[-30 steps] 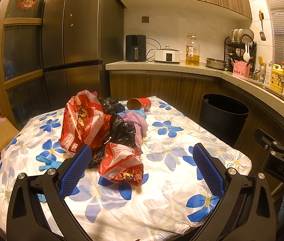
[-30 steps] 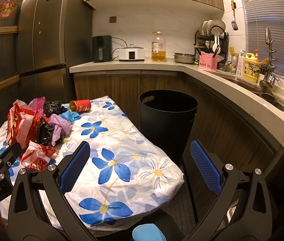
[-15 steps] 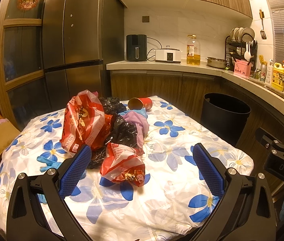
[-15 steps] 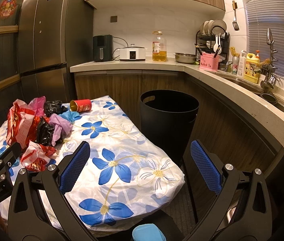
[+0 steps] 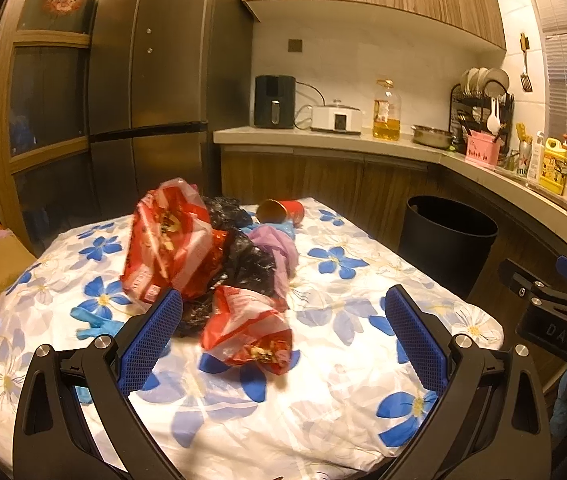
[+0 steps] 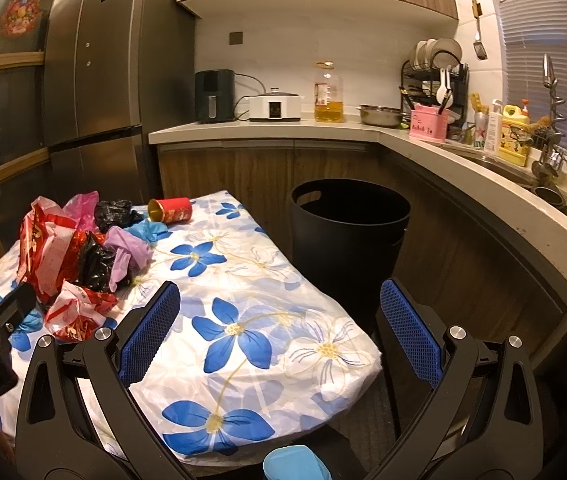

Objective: Collect trash
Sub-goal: 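Grasp the blue glove with the left gripper while the right gripper grasps the red-and-white plastic bag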

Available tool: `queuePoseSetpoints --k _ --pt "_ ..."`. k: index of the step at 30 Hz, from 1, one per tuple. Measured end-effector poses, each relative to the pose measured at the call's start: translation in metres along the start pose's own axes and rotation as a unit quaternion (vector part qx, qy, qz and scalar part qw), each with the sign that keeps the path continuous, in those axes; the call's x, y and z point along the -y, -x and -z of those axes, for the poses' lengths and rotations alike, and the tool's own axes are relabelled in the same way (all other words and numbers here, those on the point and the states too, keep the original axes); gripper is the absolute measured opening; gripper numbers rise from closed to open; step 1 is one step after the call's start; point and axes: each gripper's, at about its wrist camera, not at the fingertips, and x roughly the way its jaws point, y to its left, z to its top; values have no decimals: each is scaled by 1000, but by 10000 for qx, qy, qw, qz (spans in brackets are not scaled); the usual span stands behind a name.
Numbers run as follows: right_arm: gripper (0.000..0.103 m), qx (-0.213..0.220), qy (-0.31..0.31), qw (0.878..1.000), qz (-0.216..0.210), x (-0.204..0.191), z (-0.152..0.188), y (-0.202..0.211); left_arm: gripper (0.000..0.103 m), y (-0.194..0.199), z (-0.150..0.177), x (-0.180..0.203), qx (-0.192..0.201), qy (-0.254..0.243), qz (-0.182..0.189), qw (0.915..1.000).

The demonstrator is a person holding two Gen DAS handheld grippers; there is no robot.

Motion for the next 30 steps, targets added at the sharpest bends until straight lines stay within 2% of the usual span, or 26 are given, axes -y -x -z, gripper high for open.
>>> queuePoseSetpoints --k 6,10,13,15,17,22,24,28,30 --pt "99 -37 93 9995 -305 -12 4 -12 96 4 9 -35 188 414 -310 9985" --pt "98 68 232 9982 -541 -27 9 -21 92 8 22 -63 289 531 -757 9953" --pt "96 84 220 9966 -793 -38 13 -26 92 7 31 -84 245 629 -1011 9926" --pt "94 107 275 9949 -967 -50 16 -30 88 3 38 -98 177 737 -1151 9905" --pt "93 129 311 9934 -1099 -59 18 -31 79 -1 42 -105 166 762 -1171 9900" --pt "91 100 468 9891 -1391 -81 23 -37 74 -20 54 -119 -60 706 -1280 9892" --pt "91 91 489 9876 -1488 -88 25 -38 69 -27 53 -126 -145 776 -1277 9887" --pt "88 95 534 9847 -1658 -99 29 -39 66 -43 51 -132 -273 710 -1295 9887" --pt "85 90 553 9822 -1794 -106 31 -42 55 -57 53 -134 -525 670 -1243 9886"
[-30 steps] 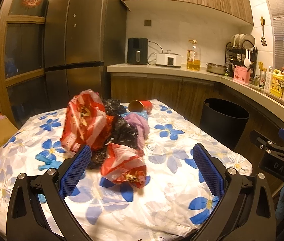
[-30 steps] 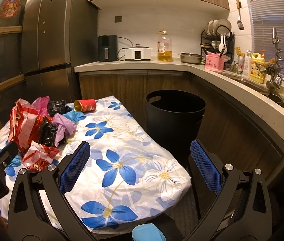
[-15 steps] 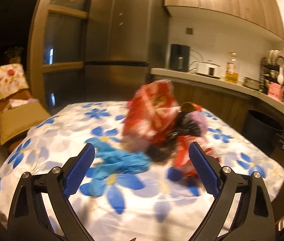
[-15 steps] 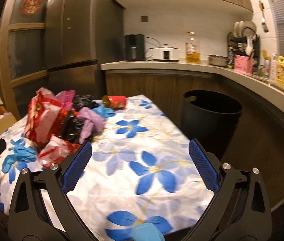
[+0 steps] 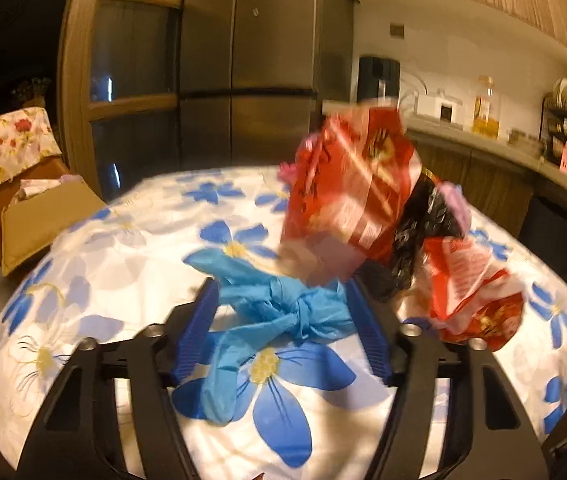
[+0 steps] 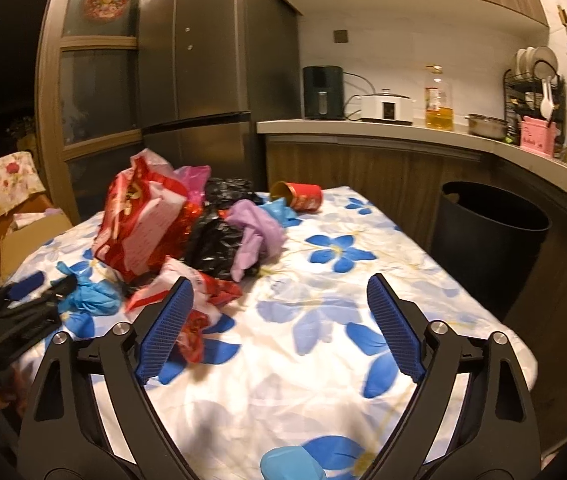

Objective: Collect trash
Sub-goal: 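Grasp the blue glove with the left gripper while the right gripper grasps the red-and-white plastic bag, then carry the glove and bag in both grippers over the black bin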

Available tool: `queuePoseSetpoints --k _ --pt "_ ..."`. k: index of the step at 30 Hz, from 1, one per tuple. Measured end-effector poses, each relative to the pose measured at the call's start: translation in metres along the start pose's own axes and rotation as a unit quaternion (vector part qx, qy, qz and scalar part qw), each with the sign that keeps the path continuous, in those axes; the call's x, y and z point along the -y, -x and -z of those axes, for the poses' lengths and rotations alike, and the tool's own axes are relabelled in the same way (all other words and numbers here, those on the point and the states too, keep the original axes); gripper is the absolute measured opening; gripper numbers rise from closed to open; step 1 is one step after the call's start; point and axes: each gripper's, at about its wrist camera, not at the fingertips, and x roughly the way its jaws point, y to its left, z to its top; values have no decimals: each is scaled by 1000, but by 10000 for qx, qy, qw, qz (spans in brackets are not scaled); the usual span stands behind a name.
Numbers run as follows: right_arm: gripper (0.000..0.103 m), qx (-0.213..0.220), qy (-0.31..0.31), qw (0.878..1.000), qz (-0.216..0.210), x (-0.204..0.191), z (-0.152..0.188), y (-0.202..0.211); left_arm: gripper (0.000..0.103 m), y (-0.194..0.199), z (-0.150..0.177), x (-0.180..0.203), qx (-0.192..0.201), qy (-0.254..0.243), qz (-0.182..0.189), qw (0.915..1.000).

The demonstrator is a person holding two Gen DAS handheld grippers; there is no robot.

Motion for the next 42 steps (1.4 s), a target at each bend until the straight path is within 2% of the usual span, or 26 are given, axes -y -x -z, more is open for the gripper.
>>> queuePoseSetpoints --k 1,3,9,14,18,25,35,42 --pt "85 4 -1 10000 -49 -2 1 -2 52 -5 0 0 -101 3 23 9999" --pt "84 -65 -16 9998 -186 -8 3 -10 39 -11 1 -3 -251 57 53 9997" --pt "72 -219 109 9978 -619 -29 12 -30 23 -18 5 -4 -455 45 122 9989" --pt "54 -373 247 9962 -743 -38 21 -42 9 -15 8 -4 -405 70 226 9989" --pt "45 -444 272 9948 -873 -40 26 -50 7 -7 7 -1 -250 36 140 9996" --pt "14 -525 321 9922 -1084 -39 31 -53 6 11 6 -4 -18 278 63 9996" --pt "13 -256 344 9921 -1180 -19 15 -16 6 52 -5 7 416 346 62 9985" --pt "13 9 238 9936 -1106 -1 1 8 6 66 -17 32 582 185 193 9979"
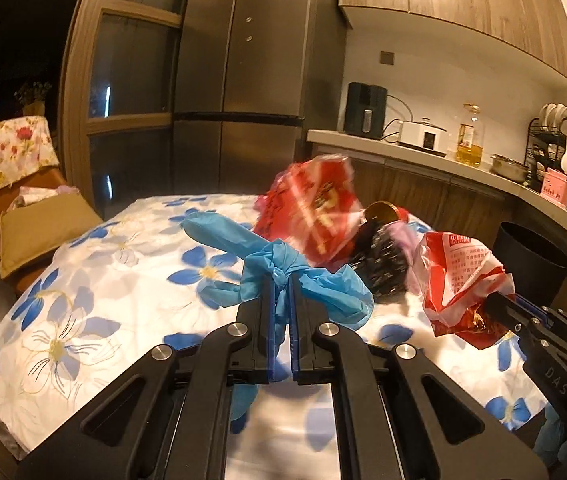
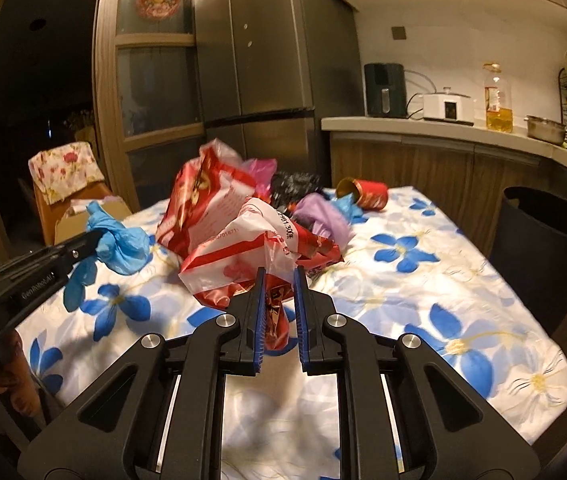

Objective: Collect trash
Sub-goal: 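Carry the glove and bag in both grippers over the black bin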

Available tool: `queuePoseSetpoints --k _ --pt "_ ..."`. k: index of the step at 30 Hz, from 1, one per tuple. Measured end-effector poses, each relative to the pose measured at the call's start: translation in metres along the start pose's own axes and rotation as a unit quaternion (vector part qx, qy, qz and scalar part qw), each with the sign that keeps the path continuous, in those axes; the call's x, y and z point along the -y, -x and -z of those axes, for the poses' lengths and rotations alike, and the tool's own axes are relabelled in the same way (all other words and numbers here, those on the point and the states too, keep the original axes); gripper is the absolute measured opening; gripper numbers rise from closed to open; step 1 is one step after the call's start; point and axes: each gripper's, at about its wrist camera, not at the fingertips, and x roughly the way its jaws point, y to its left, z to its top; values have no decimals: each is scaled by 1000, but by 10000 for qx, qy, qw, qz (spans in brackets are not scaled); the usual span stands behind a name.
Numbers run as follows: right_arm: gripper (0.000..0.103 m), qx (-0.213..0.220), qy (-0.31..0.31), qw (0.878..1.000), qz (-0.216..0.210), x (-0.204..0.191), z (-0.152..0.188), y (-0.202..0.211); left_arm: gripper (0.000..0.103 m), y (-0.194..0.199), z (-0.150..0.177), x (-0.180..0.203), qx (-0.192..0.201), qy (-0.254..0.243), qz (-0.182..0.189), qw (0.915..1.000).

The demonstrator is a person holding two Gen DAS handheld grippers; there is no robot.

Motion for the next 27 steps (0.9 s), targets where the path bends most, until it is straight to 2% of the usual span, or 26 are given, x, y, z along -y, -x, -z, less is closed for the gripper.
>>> queuePoseSetpoints --k 4,12,18,27 --pt "13 153 -85 9998 107 14 -11 13 6 2 -10 19 111 -84 130 9998" --pt "13 468 -295 9963 651 68 -35 33 6 -4 -41 74 357 -311 584 9972" --pt "13 633 -471 9906 1113 112 -46 43 6 -20 -61 129 513 -557 1046 9916" --pt "13 784 -684 9767 1879 179 -55 49 6 -58 -71 206 349 -745 1871 9789"
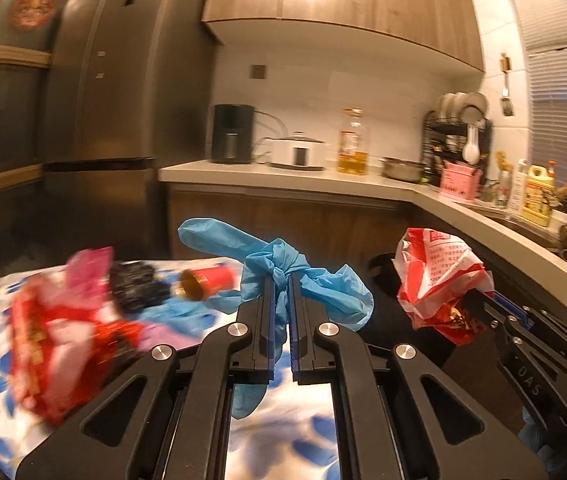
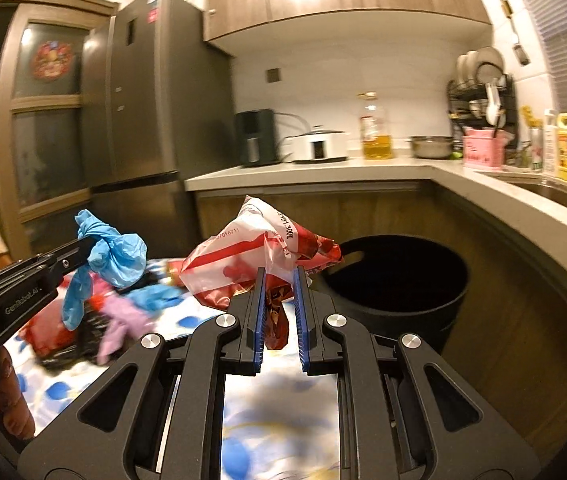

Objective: Collect trash
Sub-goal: 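Carry the glove and bag in both grippers over the black bin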

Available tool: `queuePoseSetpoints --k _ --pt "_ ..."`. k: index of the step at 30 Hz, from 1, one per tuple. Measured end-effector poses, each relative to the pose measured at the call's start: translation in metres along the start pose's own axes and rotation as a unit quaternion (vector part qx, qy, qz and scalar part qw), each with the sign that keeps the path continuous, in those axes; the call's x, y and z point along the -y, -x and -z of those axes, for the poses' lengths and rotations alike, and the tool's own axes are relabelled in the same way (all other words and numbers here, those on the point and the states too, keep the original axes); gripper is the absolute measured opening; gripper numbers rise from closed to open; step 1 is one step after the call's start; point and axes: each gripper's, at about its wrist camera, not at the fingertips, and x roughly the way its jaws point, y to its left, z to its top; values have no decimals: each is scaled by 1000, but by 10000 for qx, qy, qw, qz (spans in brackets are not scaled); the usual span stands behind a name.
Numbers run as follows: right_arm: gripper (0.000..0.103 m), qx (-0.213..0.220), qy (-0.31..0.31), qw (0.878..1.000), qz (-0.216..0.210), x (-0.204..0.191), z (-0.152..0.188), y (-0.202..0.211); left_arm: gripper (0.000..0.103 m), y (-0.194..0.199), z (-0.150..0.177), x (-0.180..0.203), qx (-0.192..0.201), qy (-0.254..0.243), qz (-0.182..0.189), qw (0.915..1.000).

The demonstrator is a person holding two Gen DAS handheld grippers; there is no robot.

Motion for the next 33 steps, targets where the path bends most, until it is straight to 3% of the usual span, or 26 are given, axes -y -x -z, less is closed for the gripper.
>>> queuePoseSetpoints --k 8,14,33 --pt "13 141 -179 9964 817 64 -9 -26 6 -49 -14 58 194 -182 637 9976" --pt "13 168 -321 9922 1195 99 -16 -45 6 -88 -15 92 159 -299 1012 9943" --pt "14 99 -441 9894 1384 144 -27 -87 6 -162 -1 137 -246 -404 1552 9867"
